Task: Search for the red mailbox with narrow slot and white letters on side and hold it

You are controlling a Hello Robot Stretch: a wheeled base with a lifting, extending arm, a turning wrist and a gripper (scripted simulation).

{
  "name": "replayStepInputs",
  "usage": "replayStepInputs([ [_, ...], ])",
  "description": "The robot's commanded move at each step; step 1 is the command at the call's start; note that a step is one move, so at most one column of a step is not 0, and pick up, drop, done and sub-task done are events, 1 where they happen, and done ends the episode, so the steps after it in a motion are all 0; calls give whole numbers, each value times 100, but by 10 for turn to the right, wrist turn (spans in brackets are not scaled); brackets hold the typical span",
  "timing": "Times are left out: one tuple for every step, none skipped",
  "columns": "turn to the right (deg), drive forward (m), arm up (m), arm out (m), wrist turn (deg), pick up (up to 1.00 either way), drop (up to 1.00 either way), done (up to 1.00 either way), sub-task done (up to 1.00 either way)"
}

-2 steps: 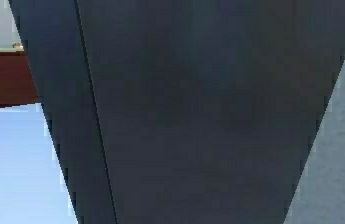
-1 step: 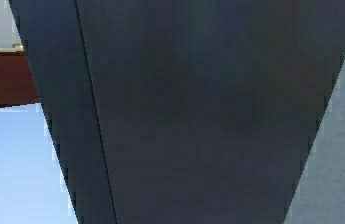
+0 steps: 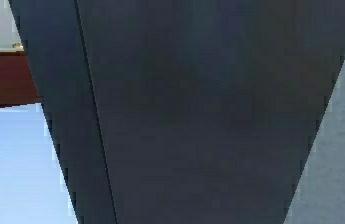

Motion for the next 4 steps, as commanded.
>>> replayStepInputs([
  [0, 0, 0, 0, 30, 0, 0, 0, 0],
  [0, 0, 0, 0, 0, 100, 0, 0, 0],
  [0, 0, 10, 0, 0, 0, 0, 0, 0],
  [0, 0, 0, 0, 0, 0, 0, 100, 0],
])
